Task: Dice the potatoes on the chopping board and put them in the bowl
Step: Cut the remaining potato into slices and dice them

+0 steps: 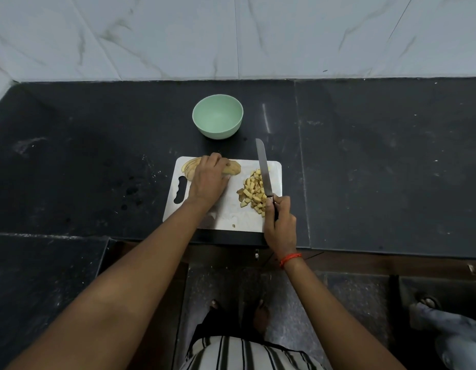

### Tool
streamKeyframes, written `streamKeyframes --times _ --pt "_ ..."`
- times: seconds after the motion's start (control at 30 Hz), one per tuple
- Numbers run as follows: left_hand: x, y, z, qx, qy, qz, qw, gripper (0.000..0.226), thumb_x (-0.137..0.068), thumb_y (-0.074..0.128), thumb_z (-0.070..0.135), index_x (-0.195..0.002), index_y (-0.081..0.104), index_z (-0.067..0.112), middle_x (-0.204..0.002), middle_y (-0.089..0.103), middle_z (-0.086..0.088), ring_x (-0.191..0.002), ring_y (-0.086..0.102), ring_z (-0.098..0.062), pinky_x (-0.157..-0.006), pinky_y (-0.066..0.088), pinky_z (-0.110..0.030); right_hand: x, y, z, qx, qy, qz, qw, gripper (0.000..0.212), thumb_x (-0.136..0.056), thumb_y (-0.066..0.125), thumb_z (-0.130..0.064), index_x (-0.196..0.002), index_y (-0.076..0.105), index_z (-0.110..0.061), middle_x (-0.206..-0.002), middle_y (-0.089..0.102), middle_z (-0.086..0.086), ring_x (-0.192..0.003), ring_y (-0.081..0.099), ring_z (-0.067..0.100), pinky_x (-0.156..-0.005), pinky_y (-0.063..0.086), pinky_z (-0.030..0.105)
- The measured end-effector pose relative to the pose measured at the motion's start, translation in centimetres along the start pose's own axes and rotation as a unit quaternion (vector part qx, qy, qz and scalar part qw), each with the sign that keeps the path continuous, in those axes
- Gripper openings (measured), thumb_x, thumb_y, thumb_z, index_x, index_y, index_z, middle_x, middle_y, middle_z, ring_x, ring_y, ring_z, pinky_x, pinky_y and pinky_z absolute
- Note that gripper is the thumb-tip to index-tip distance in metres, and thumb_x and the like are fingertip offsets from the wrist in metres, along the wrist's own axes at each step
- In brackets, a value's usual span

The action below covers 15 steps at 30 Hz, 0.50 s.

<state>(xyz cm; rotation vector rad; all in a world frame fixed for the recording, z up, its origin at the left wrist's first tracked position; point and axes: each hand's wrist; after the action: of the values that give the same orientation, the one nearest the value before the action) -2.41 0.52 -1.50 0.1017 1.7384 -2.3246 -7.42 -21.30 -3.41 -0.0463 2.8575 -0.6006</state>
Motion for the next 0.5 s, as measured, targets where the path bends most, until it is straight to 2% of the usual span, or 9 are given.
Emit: streamKeyframes --times 0.2,0.5 --pt "-0.57 -0.26 -0.15 0.017 0.009 -0.015 1.0 0.035 -0.09 0.072 0.016 -0.124 0.064 0.012 -0.125 0.056 -0.008 -0.113 0.051 -0.026 -0.095 0.049 -0.039 -0.14 -0.09 0.05 -0.006 -0.009 0.0 1.0 0.024 -0.103 0.046 -0.03 -0.097 0.048 -0.007 -0.069 0.051 -0.014 -0.059 0.057 0.006 -0.044 0.034 0.015" --pt "-0.54 -0.2 -0.41 0.019 0.016 -0.012 1.0 0.033 -0.091 0.072 0.021 -0.123 0.066 0.012 -0.124 0.058 -0.007 -0.113 0.052 -0.025 -0.094 0.051 -0.038 -0.14 0.06 0.29 -0.012 -0.004 -0.004 1.0 0.015 -0.104 0.048 -0.024 -0.094 0.044 -0.014 -0.068 0.05 -0.014 -0.056 0.054 0.005 -0.044 0.035 0.018"
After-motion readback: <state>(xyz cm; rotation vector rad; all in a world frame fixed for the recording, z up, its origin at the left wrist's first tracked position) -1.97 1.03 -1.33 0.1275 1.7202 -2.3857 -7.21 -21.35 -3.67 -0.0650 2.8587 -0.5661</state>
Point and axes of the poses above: each hand's wrist, its own x-axis away from the middle knuckle, its own y-axis out of the palm, z = x × y
